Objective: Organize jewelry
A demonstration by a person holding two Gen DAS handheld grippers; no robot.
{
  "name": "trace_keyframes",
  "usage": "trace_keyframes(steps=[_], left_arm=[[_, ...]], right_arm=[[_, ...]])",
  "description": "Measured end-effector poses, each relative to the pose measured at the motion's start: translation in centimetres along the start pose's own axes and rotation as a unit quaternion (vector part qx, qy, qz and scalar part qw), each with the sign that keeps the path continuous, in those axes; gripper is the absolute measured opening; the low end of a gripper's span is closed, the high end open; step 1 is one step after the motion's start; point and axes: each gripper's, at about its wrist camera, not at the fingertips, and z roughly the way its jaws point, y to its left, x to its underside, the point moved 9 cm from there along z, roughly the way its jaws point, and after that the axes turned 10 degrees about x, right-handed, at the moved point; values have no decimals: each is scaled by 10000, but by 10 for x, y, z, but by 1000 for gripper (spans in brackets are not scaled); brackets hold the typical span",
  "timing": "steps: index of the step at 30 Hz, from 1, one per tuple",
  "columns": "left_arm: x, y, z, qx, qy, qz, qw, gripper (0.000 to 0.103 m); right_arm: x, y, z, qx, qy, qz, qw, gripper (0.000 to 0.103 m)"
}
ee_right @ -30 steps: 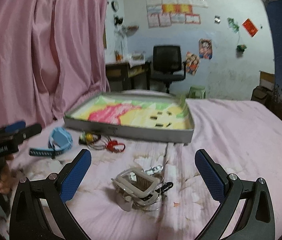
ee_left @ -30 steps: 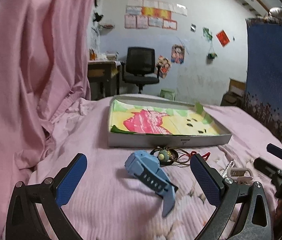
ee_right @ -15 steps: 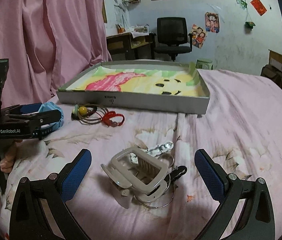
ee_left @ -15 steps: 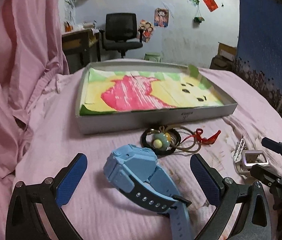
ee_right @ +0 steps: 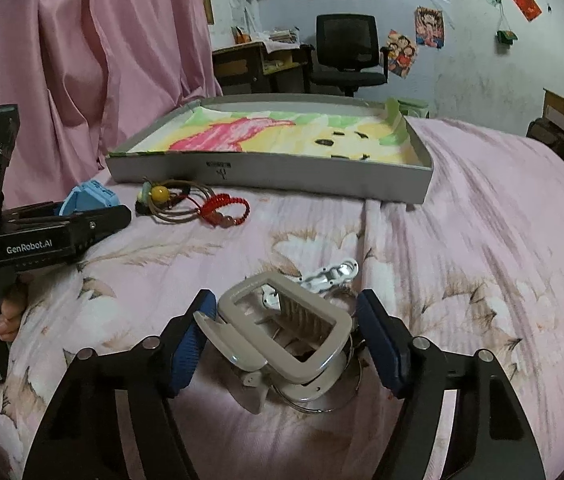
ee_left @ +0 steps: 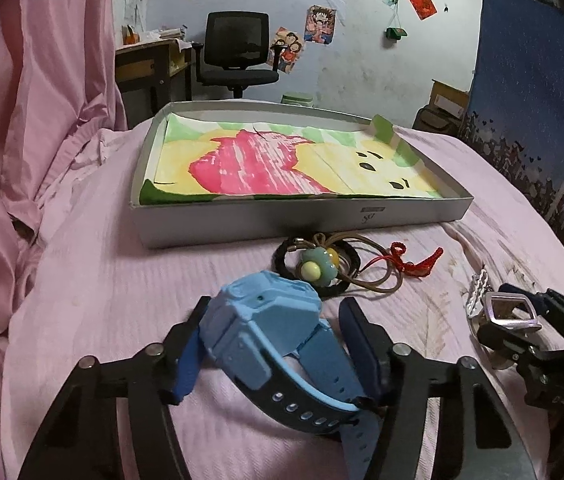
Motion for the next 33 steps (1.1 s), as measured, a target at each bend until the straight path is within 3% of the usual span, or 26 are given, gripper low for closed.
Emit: trace_keyframes(steps=[3, 14, 19, 23, 33], left_arm=[[1, -1, 0, 22, -14, 16, 10000, 54], [10, -16, -19, -82, -228, 93, 9997, 53], [17, -24, -39, 45, -605, -45, 9981, 53], [16, -34, -55, -58, -970, 103, 9952, 53], [-32, -38, -83, -419, -1943, 125, 9800, 53]], right_arm=[[1, -1, 1, -31, 15, 60, 10000, 52], [-3, -2, -11, -32, -272, 75, 9996, 52], [-10, -1, -28, -57, -656, 72, 9978, 52], [-21, 1, -43, -90, -998, 70, 9949, 52], [-70, -4, -62, -230, -1656, 397, 9851, 52]])
